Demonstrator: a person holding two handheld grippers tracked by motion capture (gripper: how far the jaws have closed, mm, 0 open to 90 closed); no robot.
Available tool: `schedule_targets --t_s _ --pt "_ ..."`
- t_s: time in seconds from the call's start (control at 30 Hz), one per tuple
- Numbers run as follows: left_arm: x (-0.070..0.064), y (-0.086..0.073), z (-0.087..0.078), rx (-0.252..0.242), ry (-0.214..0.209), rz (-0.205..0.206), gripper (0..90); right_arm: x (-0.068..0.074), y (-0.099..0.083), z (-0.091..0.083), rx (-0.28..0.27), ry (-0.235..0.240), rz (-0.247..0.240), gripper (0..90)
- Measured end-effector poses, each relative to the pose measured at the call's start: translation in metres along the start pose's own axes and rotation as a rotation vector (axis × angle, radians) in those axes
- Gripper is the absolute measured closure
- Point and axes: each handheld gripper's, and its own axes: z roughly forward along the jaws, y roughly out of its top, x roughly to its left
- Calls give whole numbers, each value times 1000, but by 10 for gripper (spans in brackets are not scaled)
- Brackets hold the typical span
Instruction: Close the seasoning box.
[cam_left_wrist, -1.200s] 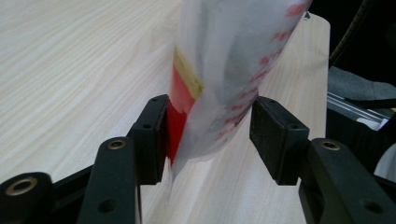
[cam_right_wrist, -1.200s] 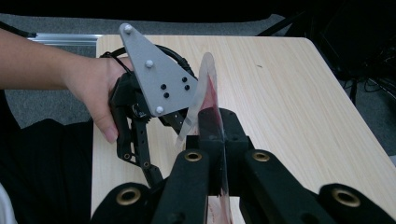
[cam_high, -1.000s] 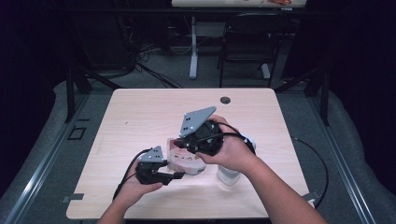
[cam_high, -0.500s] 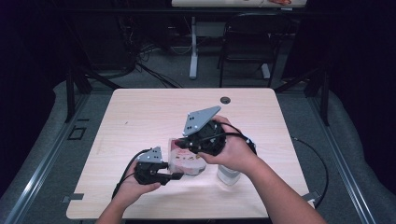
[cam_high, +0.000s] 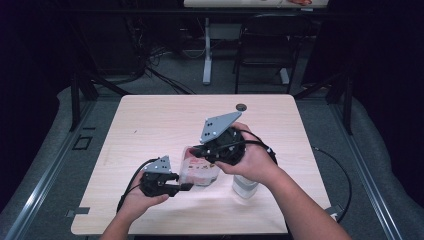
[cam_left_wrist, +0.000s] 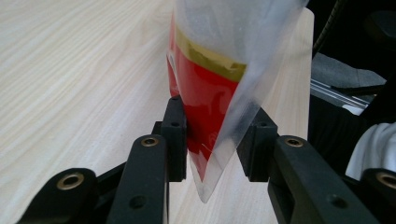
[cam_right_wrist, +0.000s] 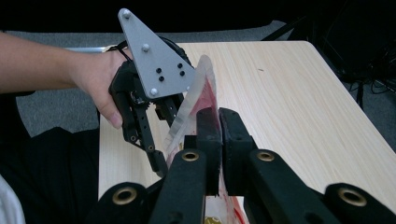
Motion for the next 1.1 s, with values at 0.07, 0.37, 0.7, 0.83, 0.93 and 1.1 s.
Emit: schedule_targets --t_s 0.07,0.37,0.7,0.83,0.93,1.1 --pt "0 0 -1 4 4 1 685 -1 -1 -1 -2 -3 3 880" --pt "-2 2 -4 20 12 9 693 -2 -7 -5 -6 -5 15 877" --pt "-3 4 -5 40 17 19 697 -3 -18 -12 -8 -24 28 887" --pt "-3 4 -4 55 22 21 698 -5 -26 -13 -10 -26 44 892" --pt "-3 4 -3 72 23 19 699 -6 -33 -13 -13 -28 57 893" --pt "-2 3 -2 92 14 19 700 -8 -45 -13 -25 -31 83 895"
